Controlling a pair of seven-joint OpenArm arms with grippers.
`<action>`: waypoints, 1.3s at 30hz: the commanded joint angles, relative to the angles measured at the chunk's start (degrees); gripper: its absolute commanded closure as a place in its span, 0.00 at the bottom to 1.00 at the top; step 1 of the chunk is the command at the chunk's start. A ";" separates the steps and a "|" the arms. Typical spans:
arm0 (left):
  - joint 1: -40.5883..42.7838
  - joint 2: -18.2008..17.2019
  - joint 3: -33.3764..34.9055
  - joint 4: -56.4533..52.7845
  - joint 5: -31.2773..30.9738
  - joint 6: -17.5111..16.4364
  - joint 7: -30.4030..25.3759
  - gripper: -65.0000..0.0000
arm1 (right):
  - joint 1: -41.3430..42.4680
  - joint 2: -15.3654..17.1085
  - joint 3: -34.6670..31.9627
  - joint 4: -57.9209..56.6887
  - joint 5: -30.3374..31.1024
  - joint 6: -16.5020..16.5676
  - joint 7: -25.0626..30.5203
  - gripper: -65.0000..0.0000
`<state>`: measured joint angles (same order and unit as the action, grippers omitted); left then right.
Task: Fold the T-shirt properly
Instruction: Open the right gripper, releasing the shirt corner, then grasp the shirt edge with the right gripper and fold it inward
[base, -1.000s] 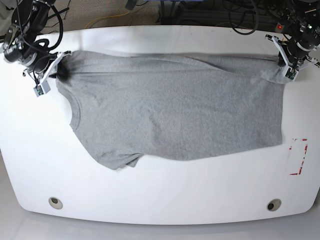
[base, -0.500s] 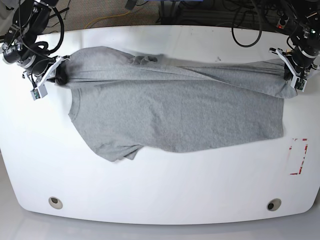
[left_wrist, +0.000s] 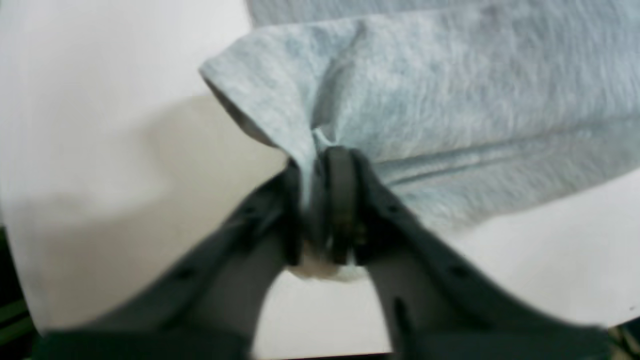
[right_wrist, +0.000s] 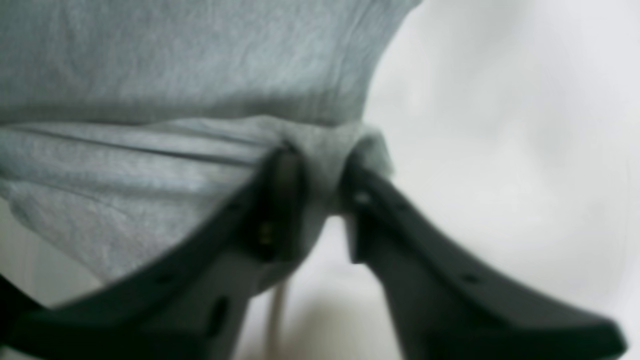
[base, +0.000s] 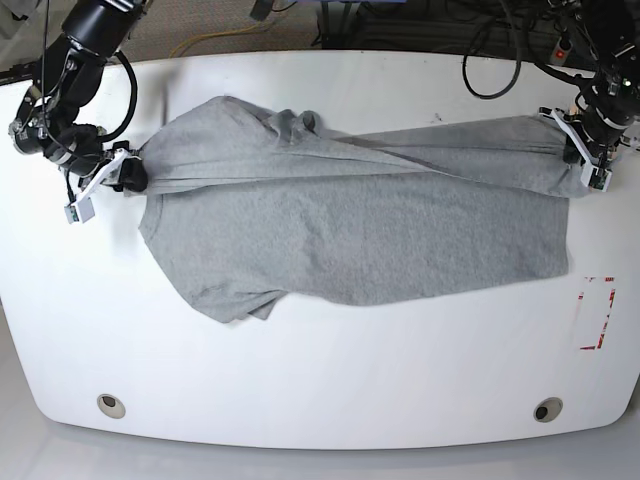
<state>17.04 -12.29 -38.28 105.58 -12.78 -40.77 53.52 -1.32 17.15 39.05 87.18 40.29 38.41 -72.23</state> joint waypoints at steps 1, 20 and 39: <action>-0.82 -2.69 2.46 -1.89 0.95 0.77 -0.46 0.76 | 1.28 1.53 0.91 0.43 0.54 -0.22 1.24 0.49; -2.14 -2.87 3.51 -4.17 0.86 0.77 -0.55 0.51 | -16.92 -8.22 6.89 14.58 13.20 0.05 -5.36 0.32; -3.28 -2.52 5.10 -8.74 0.86 0.77 -1.08 0.51 | -14.81 -17.98 4.78 11.24 4.76 0.14 -5.09 0.33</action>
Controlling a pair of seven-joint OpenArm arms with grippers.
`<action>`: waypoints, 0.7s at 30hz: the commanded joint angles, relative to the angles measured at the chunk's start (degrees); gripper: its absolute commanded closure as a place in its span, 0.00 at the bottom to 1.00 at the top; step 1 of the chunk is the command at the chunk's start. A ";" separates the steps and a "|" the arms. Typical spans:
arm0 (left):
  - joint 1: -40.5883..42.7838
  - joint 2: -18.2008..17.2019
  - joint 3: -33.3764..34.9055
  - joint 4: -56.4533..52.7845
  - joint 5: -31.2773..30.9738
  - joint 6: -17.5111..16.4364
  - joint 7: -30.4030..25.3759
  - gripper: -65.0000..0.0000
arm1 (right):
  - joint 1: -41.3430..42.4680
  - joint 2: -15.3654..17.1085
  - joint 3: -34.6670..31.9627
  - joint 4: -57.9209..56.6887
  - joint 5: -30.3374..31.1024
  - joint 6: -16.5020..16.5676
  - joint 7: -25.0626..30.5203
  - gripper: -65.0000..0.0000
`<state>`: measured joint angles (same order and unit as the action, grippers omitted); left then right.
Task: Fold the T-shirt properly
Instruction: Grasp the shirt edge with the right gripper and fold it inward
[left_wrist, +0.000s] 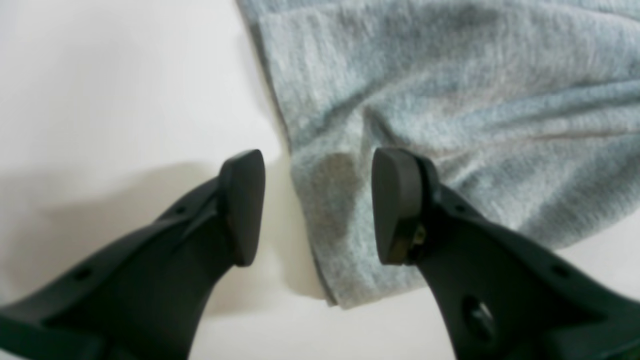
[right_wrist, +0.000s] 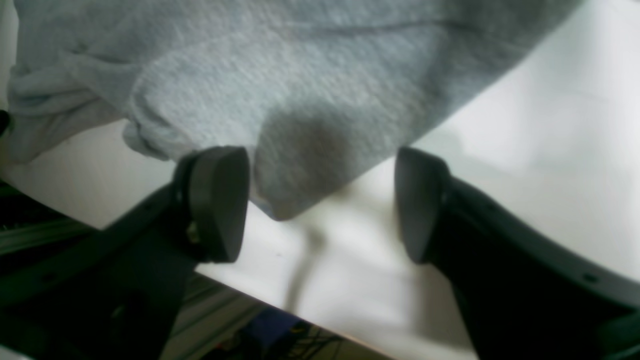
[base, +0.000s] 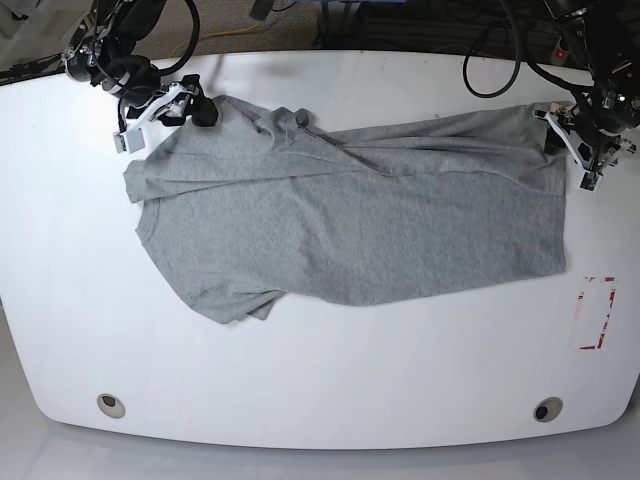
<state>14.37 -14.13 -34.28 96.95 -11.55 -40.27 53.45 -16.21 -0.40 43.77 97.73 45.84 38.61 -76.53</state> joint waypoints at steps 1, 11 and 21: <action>-0.96 -0.68 1.54 -0.20 -0.36 0.27 -1.36 0.51 | 0.08 -0.78 0.06 0.68 -1.05 -0.06 -0.79 0.33; -1.32 -0.51 5.05 -3.89 -0.36 0.27 -6.99 0.60 | 3.94 -4.91 0.06 0.33 -1.41 -0.50 -0.79 0.33; -1.23 -0.51 4.96 -4.24 -0.36 0.27 -7.08 0.63 | 5.61 -5.00 0.06 0.42 -1.58 0.03 -0.26 1.00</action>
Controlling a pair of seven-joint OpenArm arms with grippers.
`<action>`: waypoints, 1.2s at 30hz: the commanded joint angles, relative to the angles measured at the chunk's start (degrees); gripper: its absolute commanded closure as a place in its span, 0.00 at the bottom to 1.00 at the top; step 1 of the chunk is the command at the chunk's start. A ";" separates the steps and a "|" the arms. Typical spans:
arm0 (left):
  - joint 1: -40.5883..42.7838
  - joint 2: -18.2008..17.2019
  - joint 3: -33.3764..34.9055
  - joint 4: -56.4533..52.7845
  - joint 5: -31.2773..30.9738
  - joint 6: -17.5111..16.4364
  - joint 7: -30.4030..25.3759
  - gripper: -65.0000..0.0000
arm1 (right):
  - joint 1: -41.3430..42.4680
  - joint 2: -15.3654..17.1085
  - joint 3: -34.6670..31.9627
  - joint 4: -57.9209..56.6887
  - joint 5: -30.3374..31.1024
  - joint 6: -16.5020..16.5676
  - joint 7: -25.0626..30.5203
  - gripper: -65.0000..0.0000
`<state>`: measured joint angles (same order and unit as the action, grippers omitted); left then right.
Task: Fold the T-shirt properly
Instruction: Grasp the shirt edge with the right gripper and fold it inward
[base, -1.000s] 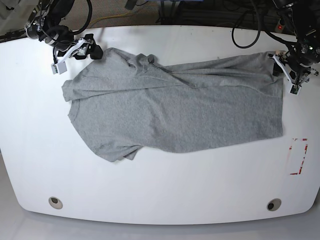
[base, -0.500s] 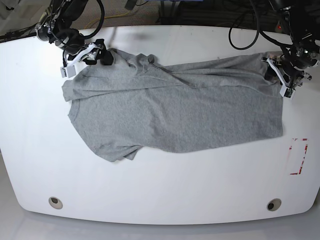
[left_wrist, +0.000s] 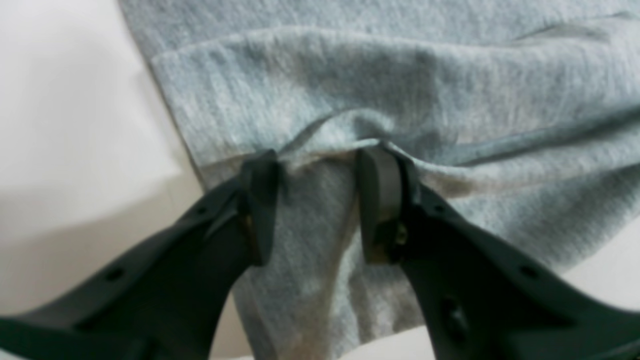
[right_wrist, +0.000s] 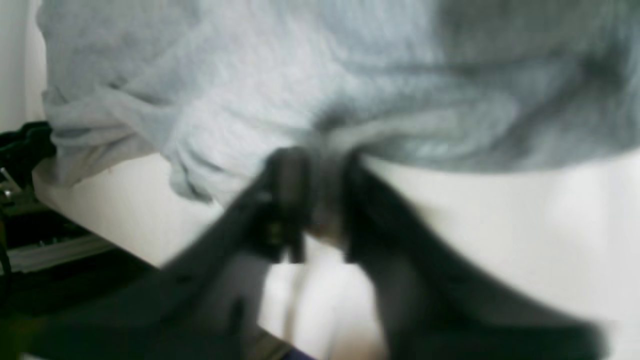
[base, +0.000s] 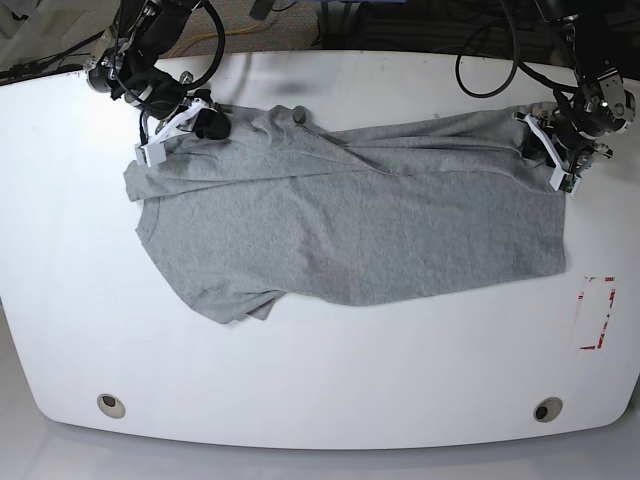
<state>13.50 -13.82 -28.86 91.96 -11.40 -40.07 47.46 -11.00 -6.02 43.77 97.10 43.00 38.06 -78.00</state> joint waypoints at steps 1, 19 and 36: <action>-0.35 -0.81 -0.37 0.74 -0.51 0.07 -1.09 0.63 | 0.41 0.79 0.06 1.23 1.26 0.57 1.47 1.00; -0.53 -0.90 -0.02 -1.11 -0.43 0.07 -1.00 0.63 | 4.90 7.47 -0.21 15.56 2.84 1.94 -0.47 1.00; -1.15 -0.81 0.69 -2.60 5.73 0.07 -1.09 0.63 | 24.68 18.37 -9.79 -15.12 -10.34 1.94 5.78 0.87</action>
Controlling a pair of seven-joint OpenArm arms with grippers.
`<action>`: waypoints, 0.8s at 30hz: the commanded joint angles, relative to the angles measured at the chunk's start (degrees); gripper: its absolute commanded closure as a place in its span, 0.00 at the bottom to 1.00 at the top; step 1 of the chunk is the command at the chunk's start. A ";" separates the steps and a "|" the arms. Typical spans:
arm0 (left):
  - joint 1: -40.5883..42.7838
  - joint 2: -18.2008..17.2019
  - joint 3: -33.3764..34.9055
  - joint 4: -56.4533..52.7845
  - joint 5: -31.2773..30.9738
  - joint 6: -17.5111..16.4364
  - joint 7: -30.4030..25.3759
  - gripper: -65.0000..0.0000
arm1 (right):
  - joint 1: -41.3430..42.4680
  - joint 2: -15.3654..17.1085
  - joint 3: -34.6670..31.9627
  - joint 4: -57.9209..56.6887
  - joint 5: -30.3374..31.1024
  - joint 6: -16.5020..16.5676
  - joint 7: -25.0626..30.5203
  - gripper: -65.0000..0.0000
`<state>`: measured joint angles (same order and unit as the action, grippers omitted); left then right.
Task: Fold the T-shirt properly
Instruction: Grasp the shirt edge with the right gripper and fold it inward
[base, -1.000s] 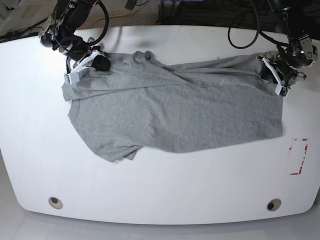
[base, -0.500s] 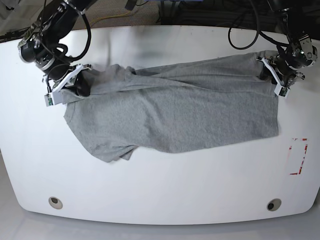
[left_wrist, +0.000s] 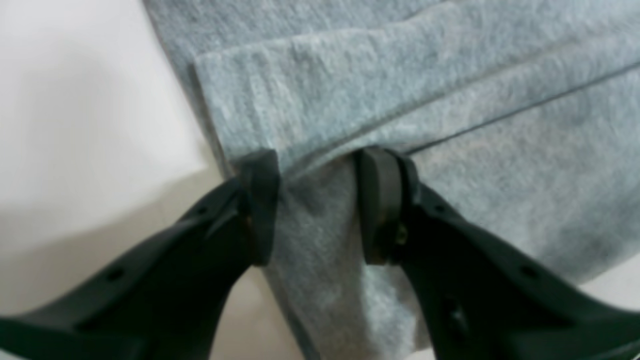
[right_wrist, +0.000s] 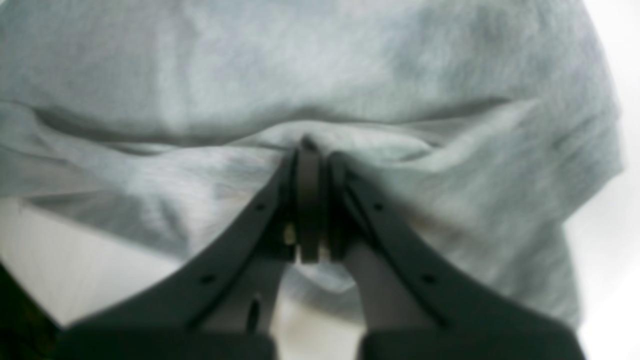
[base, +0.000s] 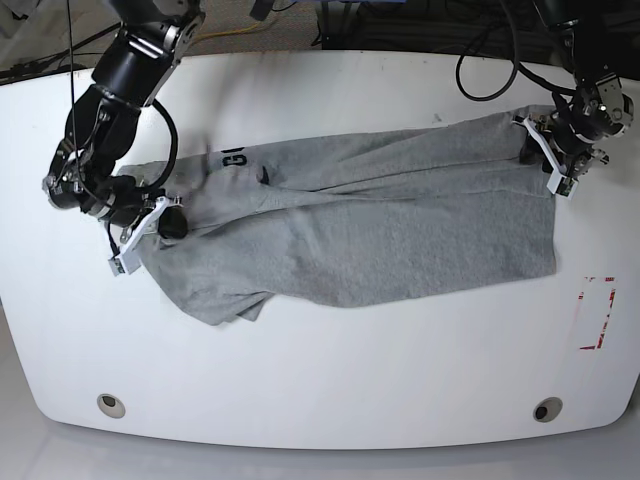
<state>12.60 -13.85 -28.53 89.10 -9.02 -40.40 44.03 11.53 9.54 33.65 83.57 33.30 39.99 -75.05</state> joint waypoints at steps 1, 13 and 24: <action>-0.51 -0.79 0.27 0.26 3.35 0.40 2.34 0.63 | 2.40 3.95 0.33 -3.09 -0.99 0.01 3.79 0.76; -1.66 0.35 -0.87 8.53 -0.35 0.40 2.61 0.63 | -4.54 13.62 0.59 -1.33 -1.78 0.01 8.01 0.34; -1.22 0.44 -3.86 13.89 -6.50 0.40 8.06 0.42 | -12.28 11.34 0.51 -1.68 -7.41 0.01 14.61 0.34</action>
<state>11.44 -12.69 -31.38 102.15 -15.00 -40.12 52.10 -1.43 20.97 33.85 80.99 26.35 39.94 -62.06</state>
